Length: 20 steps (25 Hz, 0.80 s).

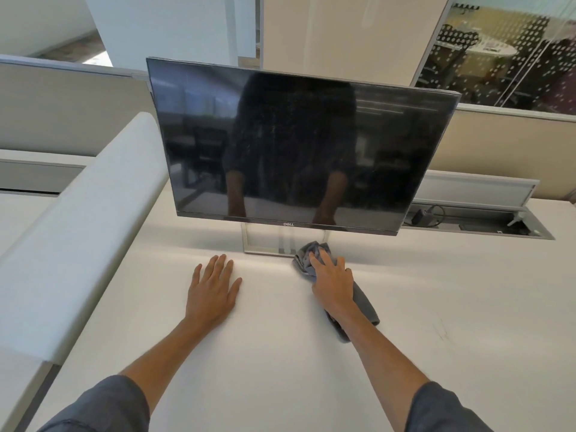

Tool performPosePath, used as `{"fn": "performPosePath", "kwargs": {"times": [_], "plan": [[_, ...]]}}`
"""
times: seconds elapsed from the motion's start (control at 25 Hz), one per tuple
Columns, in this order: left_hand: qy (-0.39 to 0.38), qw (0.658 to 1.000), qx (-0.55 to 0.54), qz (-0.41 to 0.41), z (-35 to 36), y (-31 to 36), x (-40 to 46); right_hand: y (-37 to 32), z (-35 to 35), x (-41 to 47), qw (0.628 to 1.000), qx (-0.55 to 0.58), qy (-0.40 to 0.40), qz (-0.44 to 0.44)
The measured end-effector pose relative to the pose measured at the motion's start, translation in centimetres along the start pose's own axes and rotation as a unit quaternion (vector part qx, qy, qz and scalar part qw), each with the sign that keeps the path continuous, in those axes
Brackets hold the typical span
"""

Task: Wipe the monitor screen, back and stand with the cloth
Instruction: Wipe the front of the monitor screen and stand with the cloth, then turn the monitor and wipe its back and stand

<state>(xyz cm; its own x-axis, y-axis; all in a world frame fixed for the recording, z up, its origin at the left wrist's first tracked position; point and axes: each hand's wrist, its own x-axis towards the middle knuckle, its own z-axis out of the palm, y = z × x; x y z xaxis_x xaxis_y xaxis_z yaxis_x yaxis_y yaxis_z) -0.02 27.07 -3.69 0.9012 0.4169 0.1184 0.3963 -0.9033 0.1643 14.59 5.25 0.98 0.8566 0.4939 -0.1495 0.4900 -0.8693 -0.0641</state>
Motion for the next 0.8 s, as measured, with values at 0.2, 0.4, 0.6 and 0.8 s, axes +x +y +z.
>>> {"fn": "performPosePath", "kwargs": {"times": [0.2,0.4,0.6,0.8], "plan": [[0.005,0.999,-0.034,-0.04,0.1,4.1,-0.4,2.6,-1.8,-1.1,0.996,0.083,0.008,-0.003],[-0.006,0.998,-0.061,-0.016,0.4,9.4,-1.3,9.7,-2.6,-4.2,0.973,0.18,0.083,0.117],[-0.045,0.992,-0.103,0.055,1.1,14.6,-2.3,18.0,-1.4,-6.6,0.984,0.049,0.096,0.142],[-0.083,0.989,-0.082,0.091,2.3,19.0,-2.6,20.5,2.1,-7.9,0.992,0.07,-0.035,0.101]]}}
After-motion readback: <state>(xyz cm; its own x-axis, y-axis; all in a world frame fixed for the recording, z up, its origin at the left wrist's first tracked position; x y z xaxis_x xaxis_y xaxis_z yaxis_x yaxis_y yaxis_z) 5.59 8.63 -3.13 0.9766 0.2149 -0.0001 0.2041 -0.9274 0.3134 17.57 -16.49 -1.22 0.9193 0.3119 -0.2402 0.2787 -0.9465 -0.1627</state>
